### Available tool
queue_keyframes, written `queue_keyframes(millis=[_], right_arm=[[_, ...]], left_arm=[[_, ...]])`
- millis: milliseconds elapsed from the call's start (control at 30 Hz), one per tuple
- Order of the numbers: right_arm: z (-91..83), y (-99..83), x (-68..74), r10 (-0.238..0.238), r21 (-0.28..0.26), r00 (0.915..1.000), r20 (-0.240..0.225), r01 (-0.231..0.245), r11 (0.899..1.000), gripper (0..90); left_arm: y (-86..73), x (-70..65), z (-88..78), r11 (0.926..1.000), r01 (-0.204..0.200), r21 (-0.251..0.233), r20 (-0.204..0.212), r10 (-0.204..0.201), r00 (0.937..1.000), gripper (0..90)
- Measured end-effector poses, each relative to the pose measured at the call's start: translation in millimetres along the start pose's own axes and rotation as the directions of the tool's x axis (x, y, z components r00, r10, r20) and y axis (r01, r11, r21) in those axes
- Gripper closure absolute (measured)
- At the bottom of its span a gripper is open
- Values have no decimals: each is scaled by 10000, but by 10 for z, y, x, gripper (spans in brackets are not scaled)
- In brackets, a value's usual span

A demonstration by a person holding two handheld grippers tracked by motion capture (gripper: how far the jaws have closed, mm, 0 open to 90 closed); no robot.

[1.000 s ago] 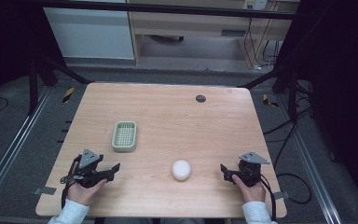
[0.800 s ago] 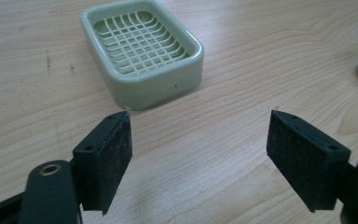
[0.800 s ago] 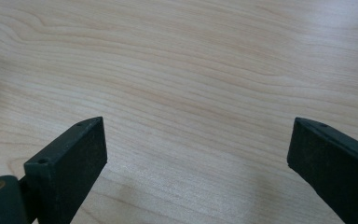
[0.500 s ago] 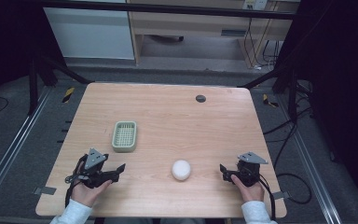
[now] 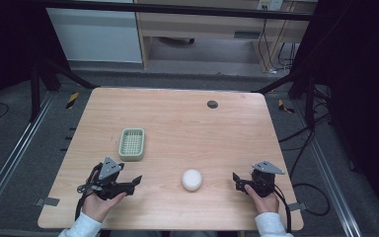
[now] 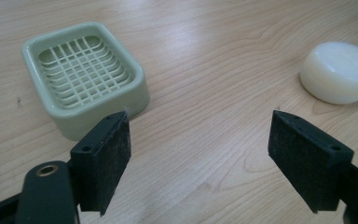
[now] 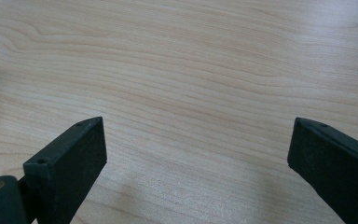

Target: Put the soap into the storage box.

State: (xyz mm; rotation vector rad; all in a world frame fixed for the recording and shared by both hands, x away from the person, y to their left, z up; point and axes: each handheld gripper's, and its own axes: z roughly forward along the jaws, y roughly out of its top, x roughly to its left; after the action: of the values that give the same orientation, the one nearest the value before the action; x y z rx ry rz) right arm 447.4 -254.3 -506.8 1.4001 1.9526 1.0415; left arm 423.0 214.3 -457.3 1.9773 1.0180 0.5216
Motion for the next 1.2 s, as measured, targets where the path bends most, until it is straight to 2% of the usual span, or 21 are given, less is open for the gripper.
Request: queue_keyframes(millis=[167,267,500,1200], right_arm=[[4,-4,-3,31,13,10000,-9,-31,10000,49],[4,-7,-1,28,24,10000,-42,-28,10000,48],[-2,-8,4,7,0,10000,-74,-7,10000,49],[-2,-5,13,-3,5,10000,-89,3,10000,50]], left_arm=[[35,-50,15,10000,-64,10,159,64,9999,207],[72,-94,37,9996,-281,84,282,278,9992,206],[141,-166,77,9987,-506,64,426,502,9978,205],[442,-447,245,9961,-857,-220,1050,875,9906,205]])
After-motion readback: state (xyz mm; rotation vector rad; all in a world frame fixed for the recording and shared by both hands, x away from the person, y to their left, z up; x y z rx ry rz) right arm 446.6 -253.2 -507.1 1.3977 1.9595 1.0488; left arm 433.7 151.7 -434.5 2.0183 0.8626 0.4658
